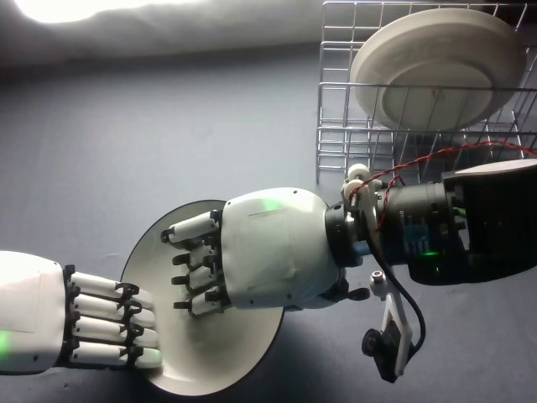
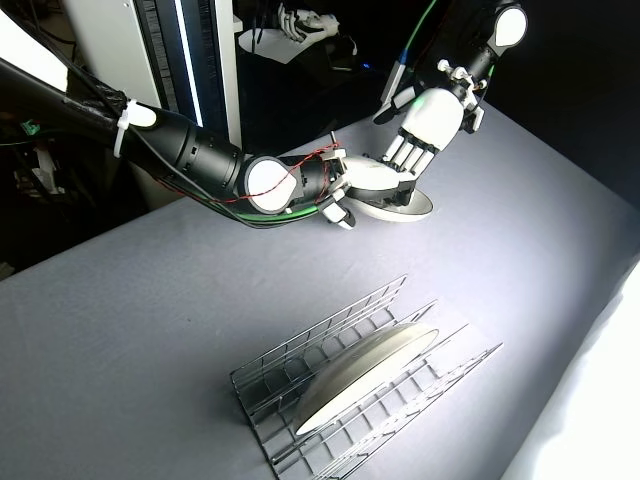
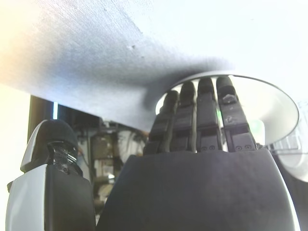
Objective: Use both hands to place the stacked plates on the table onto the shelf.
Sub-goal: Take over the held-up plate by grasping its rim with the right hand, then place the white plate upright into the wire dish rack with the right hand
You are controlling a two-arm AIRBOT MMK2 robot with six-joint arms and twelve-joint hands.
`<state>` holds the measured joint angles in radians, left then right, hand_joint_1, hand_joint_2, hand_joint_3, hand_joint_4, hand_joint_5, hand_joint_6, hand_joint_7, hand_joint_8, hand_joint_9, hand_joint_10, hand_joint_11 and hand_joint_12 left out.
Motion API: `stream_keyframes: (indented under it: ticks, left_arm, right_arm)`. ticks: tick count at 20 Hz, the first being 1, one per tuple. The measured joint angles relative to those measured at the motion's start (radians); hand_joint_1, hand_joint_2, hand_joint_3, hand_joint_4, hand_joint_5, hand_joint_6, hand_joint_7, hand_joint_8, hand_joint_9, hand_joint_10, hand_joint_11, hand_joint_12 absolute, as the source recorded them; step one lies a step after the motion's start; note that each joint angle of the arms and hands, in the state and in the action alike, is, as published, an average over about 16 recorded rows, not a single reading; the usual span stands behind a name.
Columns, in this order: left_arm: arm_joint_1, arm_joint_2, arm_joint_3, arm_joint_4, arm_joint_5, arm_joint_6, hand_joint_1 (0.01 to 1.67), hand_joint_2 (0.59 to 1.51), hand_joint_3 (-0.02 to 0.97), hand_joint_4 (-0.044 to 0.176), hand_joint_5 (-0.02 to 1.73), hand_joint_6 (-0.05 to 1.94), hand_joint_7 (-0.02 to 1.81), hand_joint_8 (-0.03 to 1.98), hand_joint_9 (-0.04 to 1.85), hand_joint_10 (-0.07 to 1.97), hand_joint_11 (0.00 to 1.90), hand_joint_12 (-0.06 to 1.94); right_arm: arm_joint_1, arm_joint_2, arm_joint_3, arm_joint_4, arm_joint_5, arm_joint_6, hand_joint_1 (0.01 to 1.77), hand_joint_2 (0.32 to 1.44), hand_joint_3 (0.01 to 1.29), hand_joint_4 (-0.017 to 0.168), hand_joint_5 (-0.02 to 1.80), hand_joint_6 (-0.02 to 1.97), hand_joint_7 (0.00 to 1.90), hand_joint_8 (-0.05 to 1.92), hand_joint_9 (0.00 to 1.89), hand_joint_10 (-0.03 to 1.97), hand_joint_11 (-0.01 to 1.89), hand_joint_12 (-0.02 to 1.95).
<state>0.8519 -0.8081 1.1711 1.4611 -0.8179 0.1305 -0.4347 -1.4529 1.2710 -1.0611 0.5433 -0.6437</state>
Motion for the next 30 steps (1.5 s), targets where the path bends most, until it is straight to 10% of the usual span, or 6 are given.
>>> stream_keyframes:
  ticks: [17, 30]
  left_arm:
    - [-0.214, 0.088, -0.027, -0.061, -0.02, -0.002, 0.02, 1.07, 0.015, -0.001, 0.12, 0.01, 0.13, 0.0, 0.12, 0.01, 0.05, 0.17]
    - [-0.41, 0.209, -0.092, 0.025, 0.089, -0.004, 0.02, 1.06, 0.014, -0.003, 0.14, 0.01, 0.14, 0.0, 0.13, 0.01, 0.05, 0.17]
  right_arm:
    - [0.056, 0.086, -0.079, 0.186, 0.035, -0.075, 1.3, 0.99, 0.01, 0.0, 0.87, 0.68, 0.98, 0.69, 0.87, 1.19, 0.57, 1.41]
    - [0.127, 0.228, -0.222, 0.509, -0.01, -0.039, 1.34, 1.0, 0.01, -0.003, 0.94, 0.93, 1.05, 0.83, 0.87, 1.21, 0.52, 1.44]
